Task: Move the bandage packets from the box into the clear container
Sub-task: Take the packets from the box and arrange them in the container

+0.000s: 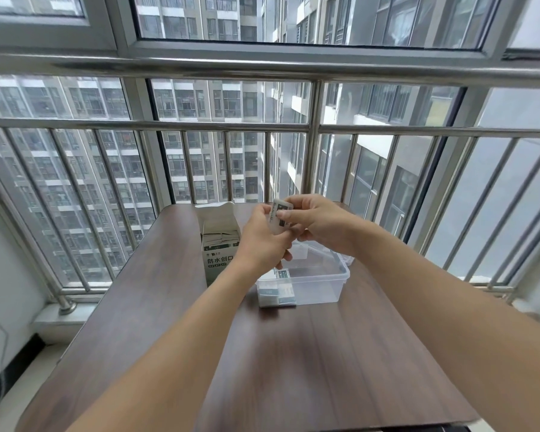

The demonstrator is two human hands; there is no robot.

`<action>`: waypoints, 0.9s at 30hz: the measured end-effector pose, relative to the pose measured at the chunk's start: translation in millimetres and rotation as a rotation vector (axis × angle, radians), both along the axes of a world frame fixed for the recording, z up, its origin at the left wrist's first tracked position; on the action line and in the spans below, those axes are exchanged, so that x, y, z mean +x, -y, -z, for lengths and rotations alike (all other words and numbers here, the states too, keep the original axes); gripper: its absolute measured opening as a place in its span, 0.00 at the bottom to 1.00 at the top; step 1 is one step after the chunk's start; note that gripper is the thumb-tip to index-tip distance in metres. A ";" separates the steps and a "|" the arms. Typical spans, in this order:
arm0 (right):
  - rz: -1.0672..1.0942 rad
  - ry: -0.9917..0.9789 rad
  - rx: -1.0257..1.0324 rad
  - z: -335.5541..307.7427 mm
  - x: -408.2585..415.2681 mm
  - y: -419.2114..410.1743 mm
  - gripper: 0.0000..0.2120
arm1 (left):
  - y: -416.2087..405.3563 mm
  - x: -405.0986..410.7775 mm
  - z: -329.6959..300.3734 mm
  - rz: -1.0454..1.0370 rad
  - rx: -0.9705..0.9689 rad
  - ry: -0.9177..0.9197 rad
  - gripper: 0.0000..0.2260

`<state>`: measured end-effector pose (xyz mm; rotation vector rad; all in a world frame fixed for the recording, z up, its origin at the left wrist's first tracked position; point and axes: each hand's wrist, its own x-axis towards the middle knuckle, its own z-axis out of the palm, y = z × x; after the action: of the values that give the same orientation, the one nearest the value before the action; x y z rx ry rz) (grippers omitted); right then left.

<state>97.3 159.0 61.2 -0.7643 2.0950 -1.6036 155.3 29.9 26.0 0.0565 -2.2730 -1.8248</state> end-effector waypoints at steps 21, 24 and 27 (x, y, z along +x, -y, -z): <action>0.253 -0.471 0.112 12.9 15.6 17.1 0.10 | 3.5 0.8 5.1 -0.114 -0.085 -0.014 0.12; 0.219 -0.239 -0.006 10.9 11.1 11.9 0.08 | 3.2 1.0 4.4 -0.112 -0.048 -0.021 0.14; 0.136 0.099 -0.148 8.6 7.9 3.0 0.08 | 3.4 1.2 6.2 -0.099 -0.045 -0.030 0.18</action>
<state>105.3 155.9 52.6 -0.5864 2.0141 -1.8461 156.4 26.5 19.7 0.1311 -2.2470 -1.7135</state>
